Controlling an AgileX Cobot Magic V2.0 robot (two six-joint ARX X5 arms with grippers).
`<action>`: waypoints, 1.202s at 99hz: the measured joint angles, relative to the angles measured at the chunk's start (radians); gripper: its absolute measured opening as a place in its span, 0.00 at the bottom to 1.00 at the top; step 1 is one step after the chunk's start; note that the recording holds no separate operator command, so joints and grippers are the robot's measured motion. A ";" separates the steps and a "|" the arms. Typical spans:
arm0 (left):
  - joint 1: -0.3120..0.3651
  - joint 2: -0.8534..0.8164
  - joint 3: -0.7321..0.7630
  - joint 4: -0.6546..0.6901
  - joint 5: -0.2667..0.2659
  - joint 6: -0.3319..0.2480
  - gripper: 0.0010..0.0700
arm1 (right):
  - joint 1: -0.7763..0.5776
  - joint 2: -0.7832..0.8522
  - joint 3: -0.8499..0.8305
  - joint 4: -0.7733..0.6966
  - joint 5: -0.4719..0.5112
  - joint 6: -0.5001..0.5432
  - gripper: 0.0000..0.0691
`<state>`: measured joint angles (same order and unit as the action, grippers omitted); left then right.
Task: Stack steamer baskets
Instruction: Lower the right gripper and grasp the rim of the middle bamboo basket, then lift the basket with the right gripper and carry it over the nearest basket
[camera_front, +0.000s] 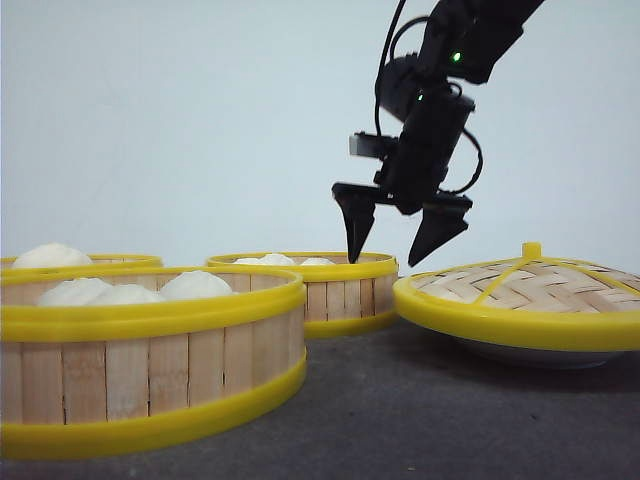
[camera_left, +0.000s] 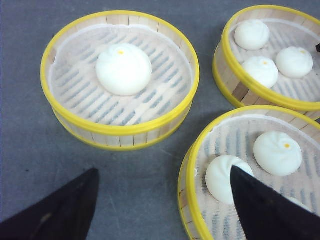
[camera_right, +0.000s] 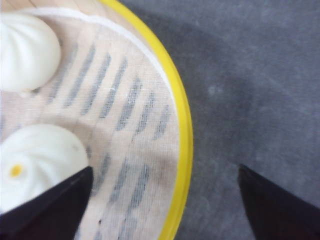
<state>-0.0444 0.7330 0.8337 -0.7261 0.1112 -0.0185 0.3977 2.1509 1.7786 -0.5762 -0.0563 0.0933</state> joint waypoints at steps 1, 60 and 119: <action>0.000 0.000 0.000 0.000 0.000 0.000 0.72 | 0.000 0.002 0.000 -0.001 0.002 0.000 0.72; 0.000 0.000 0.000 -0.012 0.000 0.000 0.72 | 0.000 0.023 0.003 0.024 0.014 0.074 0.04; 0.000 0.000 0.000 -0.012 0.000 0.000 0.72 | 0.012 0.026 0.531 -0.612 0.017 0.204 0.04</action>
<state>-0.0444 0.7330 0.8337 -0.7383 0.1112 -0.0185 0.4099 2.1769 2.3093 -1.1877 -0.0395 0.2974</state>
